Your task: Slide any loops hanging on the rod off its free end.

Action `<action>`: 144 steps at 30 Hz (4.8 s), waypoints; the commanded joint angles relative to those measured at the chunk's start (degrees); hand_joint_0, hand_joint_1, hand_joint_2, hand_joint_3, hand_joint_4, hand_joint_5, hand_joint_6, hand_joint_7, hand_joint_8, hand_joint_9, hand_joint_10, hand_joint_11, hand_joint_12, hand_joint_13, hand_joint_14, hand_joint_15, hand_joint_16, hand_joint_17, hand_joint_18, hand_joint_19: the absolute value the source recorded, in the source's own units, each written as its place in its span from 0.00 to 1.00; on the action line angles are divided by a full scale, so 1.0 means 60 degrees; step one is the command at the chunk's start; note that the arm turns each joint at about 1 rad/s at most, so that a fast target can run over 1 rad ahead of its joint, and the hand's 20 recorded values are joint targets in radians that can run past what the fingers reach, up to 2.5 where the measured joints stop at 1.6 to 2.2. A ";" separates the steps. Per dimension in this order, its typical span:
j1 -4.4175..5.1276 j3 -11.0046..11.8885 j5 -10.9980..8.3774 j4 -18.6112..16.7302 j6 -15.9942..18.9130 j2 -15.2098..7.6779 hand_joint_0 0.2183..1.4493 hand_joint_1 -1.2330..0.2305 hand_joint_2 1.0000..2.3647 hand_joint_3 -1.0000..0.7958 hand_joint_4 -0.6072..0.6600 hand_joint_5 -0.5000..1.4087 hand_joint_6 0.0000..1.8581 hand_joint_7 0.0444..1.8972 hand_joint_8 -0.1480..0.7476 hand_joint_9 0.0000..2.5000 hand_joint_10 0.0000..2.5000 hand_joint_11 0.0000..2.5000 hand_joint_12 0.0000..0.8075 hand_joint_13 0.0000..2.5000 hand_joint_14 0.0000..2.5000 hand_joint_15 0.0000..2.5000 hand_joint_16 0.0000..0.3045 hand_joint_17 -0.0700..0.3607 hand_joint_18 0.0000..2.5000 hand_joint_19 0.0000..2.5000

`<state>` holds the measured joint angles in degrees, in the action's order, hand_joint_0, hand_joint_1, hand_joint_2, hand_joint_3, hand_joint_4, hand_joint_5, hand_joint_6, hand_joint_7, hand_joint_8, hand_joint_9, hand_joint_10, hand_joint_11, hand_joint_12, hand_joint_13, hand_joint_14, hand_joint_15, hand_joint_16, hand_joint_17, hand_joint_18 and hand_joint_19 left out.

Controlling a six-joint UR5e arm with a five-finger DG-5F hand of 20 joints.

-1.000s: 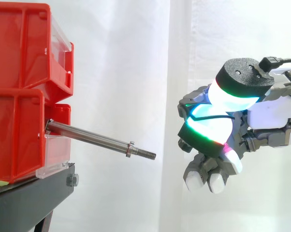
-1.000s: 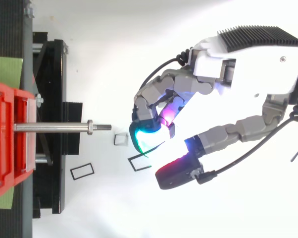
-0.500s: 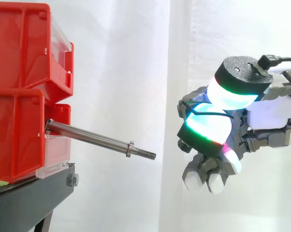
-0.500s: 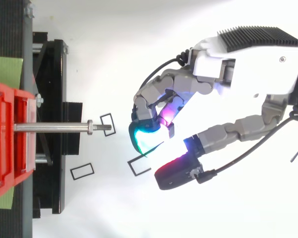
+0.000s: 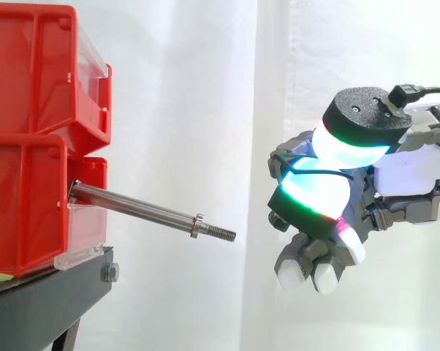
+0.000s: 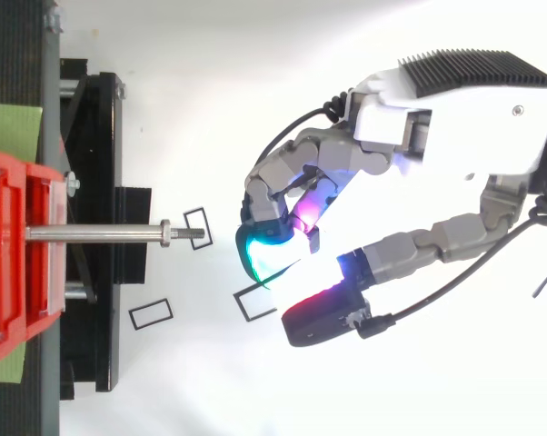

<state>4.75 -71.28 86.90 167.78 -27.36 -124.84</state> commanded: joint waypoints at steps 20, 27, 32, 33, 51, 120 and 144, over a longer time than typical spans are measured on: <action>0.0058 -0.1524 -0.0728 -0.1846 0.2217 -0.0008 0.32 0.30 0.01 0.54 0.40 0.18 0.49 0.56 0.52 0.39 0.00 0.27 0.40 0.24 0.00 0.11 0.16 0.42 0.25 0.18; 0.0117 -0.1802 -0.0728 -0.2021 0.2187 -0.0008 0.31 0.31 0.01 0.48 0.50 0.18 0.49 0.53 0.53 0.39 0.01 0.27 0.42 0.25 0.00 0.11 0.17 0.43 0.25 0.18; 0.0146 -0.1817 -0.0742 -0.2021 0.2100 0.0007 0.28 0.40 0.01 0.41 0.54 0.18 0.47 0.57 0.51 0.38 0.01 0.26 0.39 0.23 0.00 0.11 0.15 0.40 0.23 0.19; 0.0132 -0.1802 -0.0742 -0.2021 0.2100 0.0007 0.28 0.40 0.01 0.41 0.54 0.18 0.47 0.57 0.51 0.38 0.01 0.26 0.39 0.23 0.00 0.11 0.15 0.40 0.23 0.19; 0.0161 -0.1817 -0.0698 -0.2065 0.2100 0.0007 0.28 0.47 0.01 0.43 0.56 0.18 0.46 0.57 0.52 0.38 0.01 0.25 0.39 0.22 0.00 0.11 0.15 0.40 0.21 0.19; 0.0161 -0.1817 -0.0713 -0.2007 0.2085 0.0007 0.34 0.28 0.01 0.41 0.52 0.16 0.47 0.53 0.49 0.35 0.01 0.28 0.39 0.23 0.00 0.10 0.15 0.40 0.22 0.18; 0.0161 -0.1802 -0.0713 -0.2007 0.2085 0.0007 0.34 0.31 0.00 0.48 0.50 0.18 0.48 0.52 0.59 0.47 0.00 0.31 0.46 0.34 0.00 0.13 0.19 0.46 0.33 0.18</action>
<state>5.70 -82.13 82.62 155.74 -14.85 -124.82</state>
